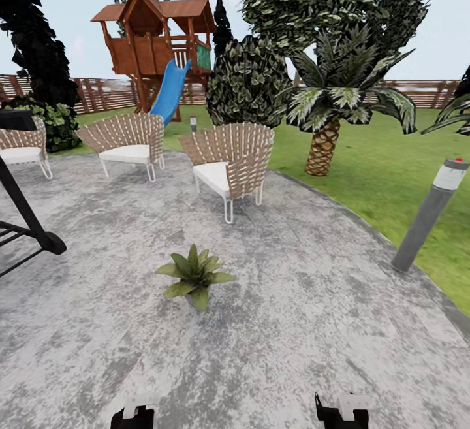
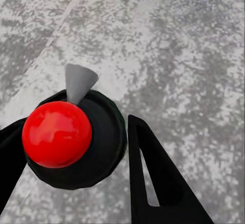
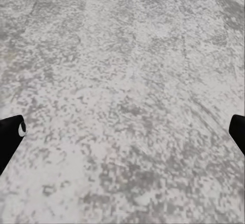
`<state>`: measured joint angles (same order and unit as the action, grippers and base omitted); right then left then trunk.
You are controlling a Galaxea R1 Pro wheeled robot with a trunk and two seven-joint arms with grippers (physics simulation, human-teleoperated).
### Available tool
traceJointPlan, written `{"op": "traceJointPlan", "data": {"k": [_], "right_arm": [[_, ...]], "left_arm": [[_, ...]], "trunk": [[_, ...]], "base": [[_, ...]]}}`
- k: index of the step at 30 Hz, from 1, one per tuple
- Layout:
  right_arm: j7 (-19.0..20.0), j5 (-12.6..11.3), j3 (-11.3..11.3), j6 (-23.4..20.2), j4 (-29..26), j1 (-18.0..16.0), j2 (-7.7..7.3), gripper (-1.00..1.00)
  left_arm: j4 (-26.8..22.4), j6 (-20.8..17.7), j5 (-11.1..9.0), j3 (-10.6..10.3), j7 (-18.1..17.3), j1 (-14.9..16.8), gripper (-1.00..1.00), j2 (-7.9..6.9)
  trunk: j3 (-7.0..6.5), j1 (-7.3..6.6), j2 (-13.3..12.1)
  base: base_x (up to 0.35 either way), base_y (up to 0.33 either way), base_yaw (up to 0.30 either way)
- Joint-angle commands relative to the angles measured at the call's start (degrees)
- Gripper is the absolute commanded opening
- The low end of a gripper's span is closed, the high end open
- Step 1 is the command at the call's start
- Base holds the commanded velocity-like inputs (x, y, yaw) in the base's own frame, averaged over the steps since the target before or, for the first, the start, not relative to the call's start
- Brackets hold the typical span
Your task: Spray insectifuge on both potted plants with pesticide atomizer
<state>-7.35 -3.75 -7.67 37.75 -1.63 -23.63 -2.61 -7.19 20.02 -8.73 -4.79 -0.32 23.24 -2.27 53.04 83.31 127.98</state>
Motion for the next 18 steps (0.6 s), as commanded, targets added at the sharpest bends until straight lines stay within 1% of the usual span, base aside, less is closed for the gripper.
{"op": "traceJointPlan", "data": {"k": [1,5,10,14,16,17,18], "right_arm": [[-0.2,-0.4,-0.5,0.1,0.0,0.0,0.00,1.00],[-0.2,-0.4,-0.5,0.1,0.0,0.0,0.03,1.00],[-0.2,-0.4,-0.5,0.1,0.0,0.0,0.03,1.00],[-0.2,-0.4,-0.5,0.1,0.0,0.0,0.00,1.00],[-0.2,-0.5,-0.5,0.1,0.0,0.0,0.00,1.00],[-0.1,-0.3,-1.0,0.1,-0.4,0.0,0.05,1.00],[-0.1,0.2,-2.0,0.1,-0.5,0.0,0.05,1.00]], "left_arm": [[0.1,0.2,-0.6,-0.5,0.0,0.1,-1.00,-0.01],[0.1,0.2,-0.6,-0.5,0.0,0.1,-1.00,-0.01],[0.1,0.2,-0.6,-0.5,0.0,0.1,-1.00,-0.03],[0.1,0.2,-0.6,-0.5,0.0,0.1,-1.00,-0.03],[-0.1,0.2,-0.4,-0.6,-0.4,0.1,-1.00,-0.13],[-0.7,0.0,1.4,-1.1,-1.5,0.4,-1.00,-0.39],[-0.8,-0.1,2.7,-1.2,-2.2,0.7,-1.00,-0.79]], "trunk": [[0.05,0.02,0.0],[0.16,0.02,0.0],[0.51,0.02,0.0],[0.83,0.02,0.0],[0.87,0.02,0.0],[0.87,0.02,0.0],[0.87,0.02,0.0]], "base": [[0.294,0.000,0.275],[0.298,-0.018,0.256],[0.305,-0.067,0.174],[0.305,-0.082,0.036],[0.118,-0.034,0.001],[0.007,-0.002,0.000],[0.004,-0.001,0.000]]}}
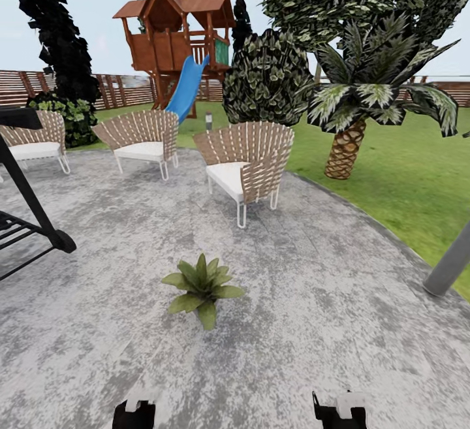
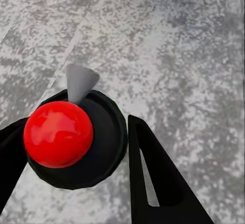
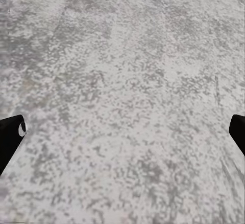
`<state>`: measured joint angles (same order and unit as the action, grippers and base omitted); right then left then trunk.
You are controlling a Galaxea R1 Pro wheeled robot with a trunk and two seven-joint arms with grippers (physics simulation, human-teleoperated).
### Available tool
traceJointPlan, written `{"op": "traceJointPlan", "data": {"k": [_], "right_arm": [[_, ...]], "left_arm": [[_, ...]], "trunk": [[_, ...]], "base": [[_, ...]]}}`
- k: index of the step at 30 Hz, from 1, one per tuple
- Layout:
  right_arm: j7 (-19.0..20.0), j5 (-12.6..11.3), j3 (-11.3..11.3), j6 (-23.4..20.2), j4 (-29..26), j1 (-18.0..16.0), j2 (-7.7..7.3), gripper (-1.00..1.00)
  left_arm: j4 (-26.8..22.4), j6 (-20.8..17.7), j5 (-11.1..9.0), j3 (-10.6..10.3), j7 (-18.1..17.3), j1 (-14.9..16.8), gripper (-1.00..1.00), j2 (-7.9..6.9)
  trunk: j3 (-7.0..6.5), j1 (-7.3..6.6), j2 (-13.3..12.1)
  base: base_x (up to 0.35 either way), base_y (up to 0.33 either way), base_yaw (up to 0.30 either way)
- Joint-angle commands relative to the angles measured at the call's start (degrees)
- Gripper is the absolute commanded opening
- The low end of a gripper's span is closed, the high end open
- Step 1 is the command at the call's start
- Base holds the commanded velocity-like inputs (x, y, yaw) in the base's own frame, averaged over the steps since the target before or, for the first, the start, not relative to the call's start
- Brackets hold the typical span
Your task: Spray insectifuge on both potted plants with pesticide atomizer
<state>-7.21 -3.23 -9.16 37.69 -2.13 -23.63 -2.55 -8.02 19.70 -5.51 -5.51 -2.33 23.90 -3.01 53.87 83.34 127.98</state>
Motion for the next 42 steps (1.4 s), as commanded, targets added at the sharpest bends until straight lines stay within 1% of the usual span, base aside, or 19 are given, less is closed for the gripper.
{"op": "traceJointPlan", "data": {"k": [1,2,3,4,5,7,10,11,14,15,18,19,22,23,26,29,35,38,42], "right_arm": [[-0.2,1.6,-3.3,0.1,-0.1,-0.1,0.00,1.00],[-0.2,5.1,-7.8,0.1,-1.1,-0.1,0.00,1.00],[1.0,9.6,-12.2,-0.2,-4.5,-0.1,-0.19,1.00],[3.3,10.8,-12.9,-0.6,-5.9,-0.1,-0.33,1.00],[7.7,12.0,-13.2,-2.5,-7.2,-0.1,-0.44,1.00],[18.6,13.7,-13.4,-9.6,-9.7,-1.4,-0.62,1.00],[26.9,15.5,-13.6,-14.4,-14.2,-3.8,-0.69,1.00],[28.5,17.7,-13.6,-14.8,-15.0,-4.1,-0.65,1.00],[35.7,28.6,-13.6,-15.5,-19.5,-5.2,-0.09,1.00],[37.7,29.7,-13.6,-16.1,-21.0,-5.5,0.02,1.00],[41.0,30.3,-13.6,-17.9,-23.0,-5.7,0.38,1.00],[42.5,30.5,-13.6,-18.6,-23.5,-5.7,0.96,1.00],[44.0,30.6,-13.6,-19.0,-24.4,-5.8,2.39,1.00],[44.2,30.7,-13.6,-19.1,-24.8,-5.8,2.93,-1.00],[45.2,30.7,-13.6,-19.1,-25.3,-6.0,3.65,-1.00],[49.1,30.7,-13.6,-19.1,-25.5,-6.3,3.78,-1.00],[50.1,30.6,-13.7,-19.2,-26.9,-6.3,5.21,-1.00],[50.1,30.6,-13.7,-19.2,-27.1,-6.3,5.41,-1.00],[50.1,30.6,-13.7,-19.2,-27.6,-6.3,5.45,-1.00]], "left_arm": [[0.0,0.0,1.8,-0.5,-2.0,0.3,-1.00,-1.04],[-0.1,-0.2,5.2,-0.5,-5.6,0.5,-1.00,-2.62],[-0.2,-0.3,10.2,-0.5,-13.4,0.5,-1.00,-5.53],[-0.6,-0.3,12.3,-0.5,-16.9,0.5,-1.00,-6.81],[-1.2,-0.3,15.2,-0.5,-20.9,0.5,-1.00,-8.02],[-3.5,-0.5,22.0,-0.4,-27.9,0.7,-1.00,-9.84],[-7.3,-2.6,29.5,-0.4,-32.5,1.8,-1.00,-10.47],[-8.0,-4.6,31.4,-0.4,-34.1,2.6,-1.00,-10.29],[-11.5,-12.6,39.0,-0.4,-42.5,6.1,-1.00,-9.69],[-13.0,-13.8,40.8,-0.4,-43.9,6.8,-1.00,-9.52],[-15.1,-16.7,43.8,-0.4,-45.2,7.2,-1.00,-9.17],[-15.9,-18.1,45.6,-0.4,-46.0,7.3,-1.00,-8.56],[-16.4,-19.1,48.3,-0.4,-46.6,7.3,-1.00,-6.69],[-16.5,-19.2,49.3,-0.4,-46.7,7.3,-1.00,-5.75],[-16.5,-19.4,52.6,-0.4,-46.7,7.3,-1.00,-2.90],[-16.5,-19.4,53.2,-0.4,-46.7,7.3,-1.00,-1.69],[-16.5,-19.3,53.7,-0.5,-46.7,7.3,-1.00,2.05],[-16.5,-19.3,57.3,-0.4,-46.6,7.3,-1.00,4.29],[-16.5,-19.1,58.4,-0.4,-46.6,7.3,-1.00,5.68]], "trunk": [[0.05,-0.01,0.0],[0.05,-0.01,0.0],[0.05,-0.01,0.0],[0.05,-0.01,0.0],[0.05,-0.01,0.0],[0.05,-0.01,0.0],[0.05,-0.01,0.0],[0.05,-0.01,0.0],[0.05,-0.01,0.0],[0.05,-0.01,0.0],[0.05,-0.01,0.0],[0.05,-0.01,0.0],[0.05,-0.01,0.0],[0.05,-0.01,0.0],[0.05,-0.01,0.0],[0.05,-0.01,0.0],[0.05,-0.01,0.0],[0.05,-0.01,0.0],[0.05,-0.01,0.0]], "base": [[0.002,-0.001,0.000],[0.000,0.000,0.000],[0.000,0.000,0.000],[0.000,0.000,0.000],[0.000,0.000,0.000],[0.000,0.000,0.000],[0.000,0.000,0.000],[0.000,0.000,0.000],[0.000,0.000,0.000],[0.000,0.000,0.000],[0.000,0.000,0.000],[0.000,0.000,0.000],[0.000,0.000,0.000],[0.000,0.000,0.000],[0.000,0.000,0.000],[0.000,0.000,0.000],[0.000,0.000,0.000],[0.000,0.000,0.000],[0.000,0.000,0.000]]}}
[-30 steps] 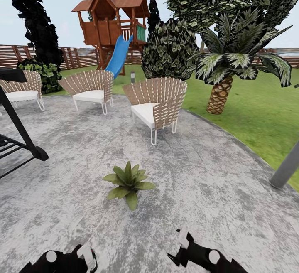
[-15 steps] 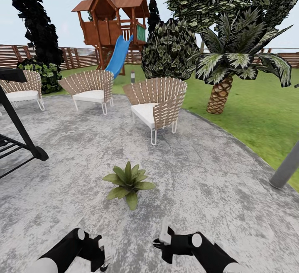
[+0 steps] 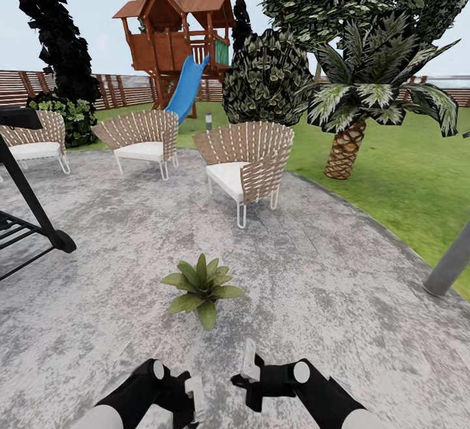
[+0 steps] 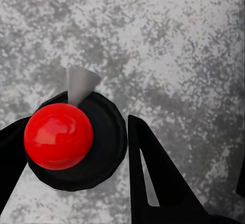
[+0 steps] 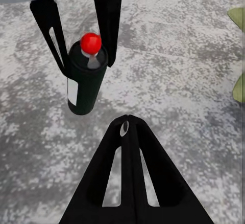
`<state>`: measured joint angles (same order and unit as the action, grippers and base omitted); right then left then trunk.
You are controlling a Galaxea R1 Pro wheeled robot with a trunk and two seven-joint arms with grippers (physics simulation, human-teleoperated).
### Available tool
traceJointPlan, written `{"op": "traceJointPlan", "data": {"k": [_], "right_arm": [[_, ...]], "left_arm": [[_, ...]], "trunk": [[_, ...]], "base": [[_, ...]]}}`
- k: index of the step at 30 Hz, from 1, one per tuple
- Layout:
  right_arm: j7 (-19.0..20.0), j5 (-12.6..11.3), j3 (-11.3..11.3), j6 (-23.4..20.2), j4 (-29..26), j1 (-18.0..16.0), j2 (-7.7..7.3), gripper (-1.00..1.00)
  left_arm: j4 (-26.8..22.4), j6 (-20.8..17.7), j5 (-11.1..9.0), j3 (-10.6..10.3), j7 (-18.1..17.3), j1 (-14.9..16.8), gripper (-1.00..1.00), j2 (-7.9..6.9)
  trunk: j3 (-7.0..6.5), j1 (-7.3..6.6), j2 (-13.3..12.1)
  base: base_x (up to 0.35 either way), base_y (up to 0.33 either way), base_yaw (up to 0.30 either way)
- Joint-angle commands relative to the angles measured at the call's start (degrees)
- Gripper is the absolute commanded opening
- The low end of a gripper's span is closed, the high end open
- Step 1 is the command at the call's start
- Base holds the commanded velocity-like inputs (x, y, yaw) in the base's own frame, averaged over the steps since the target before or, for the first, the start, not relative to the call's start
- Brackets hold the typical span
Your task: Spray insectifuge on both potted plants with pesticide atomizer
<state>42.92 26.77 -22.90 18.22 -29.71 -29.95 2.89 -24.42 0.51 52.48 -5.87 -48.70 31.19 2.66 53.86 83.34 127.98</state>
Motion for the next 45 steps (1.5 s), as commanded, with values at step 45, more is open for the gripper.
{"op": "traceJointPlan", "data": {"k": [45], "right_arm": [[0.0,0.7,0.0,0.3,-0.1,0.0,0.01,-1.00]], "left_arm": [[-0.9,3.4,-5.7,0.2,-2.4,0.2,-1.00,5.34]], "trunk": [[0.05,-0.01,0.0]], "base": [[0.000,0.000,0.000]]}}
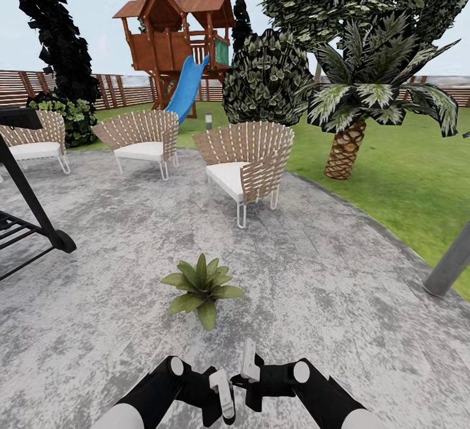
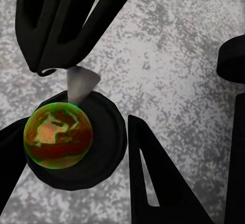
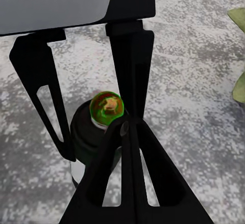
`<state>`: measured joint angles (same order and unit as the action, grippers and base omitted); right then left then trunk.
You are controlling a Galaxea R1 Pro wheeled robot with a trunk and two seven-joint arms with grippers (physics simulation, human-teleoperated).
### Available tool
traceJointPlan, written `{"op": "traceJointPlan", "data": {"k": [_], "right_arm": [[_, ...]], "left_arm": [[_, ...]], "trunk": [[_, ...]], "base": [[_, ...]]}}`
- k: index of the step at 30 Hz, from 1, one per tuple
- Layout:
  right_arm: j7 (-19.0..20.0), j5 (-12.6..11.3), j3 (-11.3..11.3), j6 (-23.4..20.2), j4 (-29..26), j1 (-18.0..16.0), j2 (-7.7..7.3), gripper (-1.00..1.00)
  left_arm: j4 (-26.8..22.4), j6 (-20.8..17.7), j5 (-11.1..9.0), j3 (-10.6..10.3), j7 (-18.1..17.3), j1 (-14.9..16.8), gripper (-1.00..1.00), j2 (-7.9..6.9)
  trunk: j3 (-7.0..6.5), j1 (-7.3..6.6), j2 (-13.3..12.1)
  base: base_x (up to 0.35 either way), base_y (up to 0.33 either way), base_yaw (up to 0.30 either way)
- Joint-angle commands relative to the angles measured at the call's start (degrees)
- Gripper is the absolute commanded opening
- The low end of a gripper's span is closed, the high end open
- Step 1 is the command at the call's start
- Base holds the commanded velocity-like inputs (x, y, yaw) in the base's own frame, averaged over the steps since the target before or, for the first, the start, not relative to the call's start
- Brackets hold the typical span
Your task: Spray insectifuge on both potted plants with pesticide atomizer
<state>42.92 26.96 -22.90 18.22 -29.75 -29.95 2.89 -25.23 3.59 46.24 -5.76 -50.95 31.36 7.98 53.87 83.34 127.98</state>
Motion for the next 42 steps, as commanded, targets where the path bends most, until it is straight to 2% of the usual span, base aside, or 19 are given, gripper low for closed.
{"op": "traceJointPlan", "data": {"k": [1,9,11,12,16,19,20,22,24,26,28,29,31,33,34,36,38,40,42], "right_arm": [[0.0,0.6,0.0,0.3,0.0,0.0,0.01,-1.00],[0.0,0.6,0.0,0.3,0.0,0.0,0.01,-1.00],[0.0,0.6,0.0,0.3,0.2,0.0,0.01,-1.00],[0.0,0.6,0.0,0.3,0.2,0.0,-0.01,-1.00],[0.0,0.6,0.1,0.3,0.2,0.0,-0.07,-1.00],[-0.1,0.6,0.3,0.4,0.5,0.0,-0.56,-1.00],[-0.2,0.6,0.4,0.4,0.5,0.0,-1.04,1.00],[-0.3,0.5,0.3,0.5,0.6,0.0,-3.45,1.00],[-0.5,0.4,0.3,0.5,2.1,0.0,-5.76,1.00],[-4.0,0.1,0.9,0.7,9.9,0.1,-8.35,1.00],[-16.5,-1.3,5.5,1.0,19.7,0.2,-8.81,1.00],[-21.5,-2.2,7.3,1.3,22.6,0.3,-8.69,1.00],[-32.7,-5.6,10.7,3.8,26.8,0.7,-7.89,1.00],[-37.0,-10.7,11.7,5.5,27.9,2.1,-6.88,1.00],[-38.0,-14.9,11.8,5.8,28.1,3.0,-6.64,1.00],[-38.8,-21.9,12.0,6.0,28.3,4.0,-6.47,1.00],[-39.0,-24.8,12.0,6.1,28.3,4.7,-6.43,1.00],[-39.1,-26.6,12.0,6.2,28.3,5.5,-6.35,1.00],[-41.4,-27.1,12.0,6.2,28.3,5.7,-5.99,1.00]], "left_arm": [[-0.1,0.4,0.5,0.0,-0.1,0.0,-1.00,0.06],[0.1,0.4,0.8,-0.1,-0.1,0.0,-1.00,-0.31],[0.2,0.2,1.3,-0.1,0.0,-0.1,-1.00,-2.58],[0.1,0.0,1.3,-0.1,0.0,-0.1,-1.00,-4.75],[0.2,-0.1,1.5,-0.2,-0.1,-0.2,-1.00,-10.46],[0.5,-0.3,1.5,-0.2,0.1,-0.7,-1.00,-13.85],[0.7,-0.4,1.4,-0.1,0.1,-0.8,-1.00,-15.45],[1.0,-0.6,1.2,0.3,0.4,-0.9,-1.00,-17.85],[1.0,-1.7,0.9,0.9,0.7,-0.9,-1.00,-18.96],[0.6,-5.9,0.8,4.9,1.0,-0.9,-1.00,-20.24],[0.3,-11.5,0.8,8.9,0.8,-0.6,-1.00,-20.54],[0.3,-14.0,0.8,9.6,0.6,-0.5,-1.00,-20.56],[0.1,-25.5,0.9,10.4,-1.6,-0.2,-1.00,-20.28],[-1.4,-35.4,1.2,10.4,-5.3,0.0,-1.00,-19.96],[-3.6,-38.9,1.4,10.3,-7.1,0.0,-1.00,-19.77],[-8.8,-45.0,2.7,9.1,-10.4,0.4,-1.00,-19.46],[-11.7,-50.4,5.1,6.5,-14.1,1.8,-1.00,-19.43],[-13.6,-57.2,10.0,0.3,-23.5,5.9,-1.00,-19.17],[-13.8,-59.4,14.3,-4.8,-29.2,9.6,-1.00,-18.60]], "trunk": [[0.05,-0.01,0.0],[0.05,-0.01,0.0],[0.05,-0.01,0.0],[0.05,-0.01,0.0],[0.05,-0.01,0.0],[0.05,-0.01,0.0],[0.05,-0.01,0.0],[0.05,-0.01,0.0],[0.05,-0.01,0.0],[0.05,-0.01,0.0],[0.05,-0.01,0.0],[0.05,-0.01,0.0],[0.05,-0.01,0.0],[0.05,-0.01,0.0],[0.05,-0.01,0.0],[0.05,-0.01,0.0],[0.05,-0.01,0.0],[0.05,-0.01,0.0],[0.05,-0.01,0.0]], "base": [[0.000,0.000,0.000],[0.000,0.000,0.000],[0.000,0.000,0.000],[0.000,0.000,0.000],[0.000,0.000,0.000],[0.000,0.000,0.000],[0.000,0.000,0.000],[0.000,0.000,0.000],[0.000,0.000,0.000],[0.000,0.000,0.000],[0.000,0.000,0.000],[0.000,0.000,0.000],[0.000,0.000,0.000],[0.000,0.000,0.000],[0.000,0.000,0.000],[0.000,0.000,0.000],[0.000,0.000,0.000],[0.000,0.000,0.000],[0.000,0.000,0.000]]}}
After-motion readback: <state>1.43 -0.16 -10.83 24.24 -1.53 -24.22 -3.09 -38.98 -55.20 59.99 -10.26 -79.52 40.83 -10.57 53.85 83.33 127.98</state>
